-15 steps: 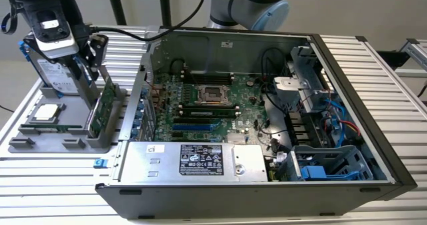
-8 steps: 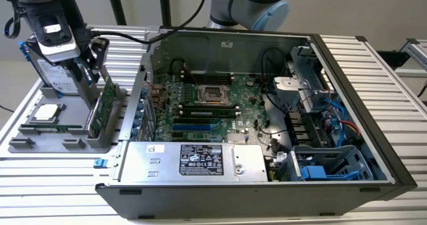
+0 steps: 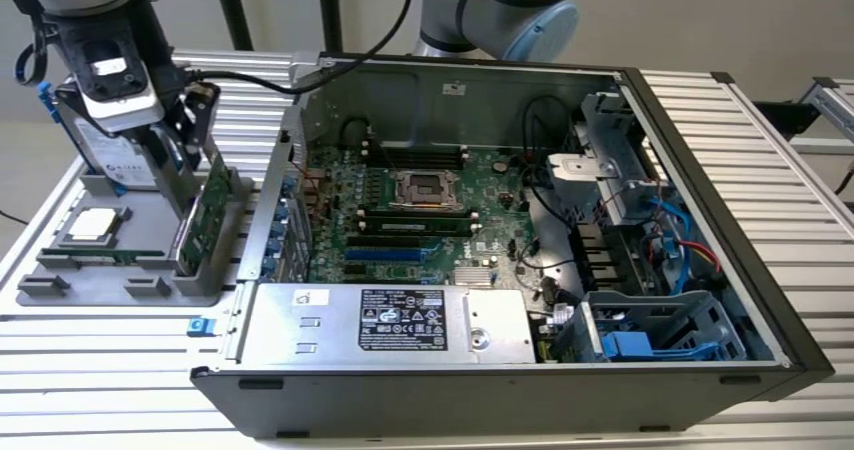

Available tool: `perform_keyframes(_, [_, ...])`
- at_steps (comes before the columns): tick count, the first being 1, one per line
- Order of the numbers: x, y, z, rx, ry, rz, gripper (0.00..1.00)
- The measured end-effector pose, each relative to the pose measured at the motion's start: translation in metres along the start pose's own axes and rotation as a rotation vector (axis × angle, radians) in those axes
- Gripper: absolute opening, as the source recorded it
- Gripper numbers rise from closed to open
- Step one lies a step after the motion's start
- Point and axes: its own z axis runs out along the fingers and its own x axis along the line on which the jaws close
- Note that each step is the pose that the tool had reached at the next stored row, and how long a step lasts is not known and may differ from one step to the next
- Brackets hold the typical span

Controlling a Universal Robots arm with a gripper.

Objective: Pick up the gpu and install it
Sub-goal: 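Pick up the gpu and move the gpu toward the slot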

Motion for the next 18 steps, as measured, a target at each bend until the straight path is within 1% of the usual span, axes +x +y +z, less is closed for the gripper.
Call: perform_keyframes(18, [0.0, -0.0014, 0.0183, 0.0006, 0.0078, 0.001, 1.0])
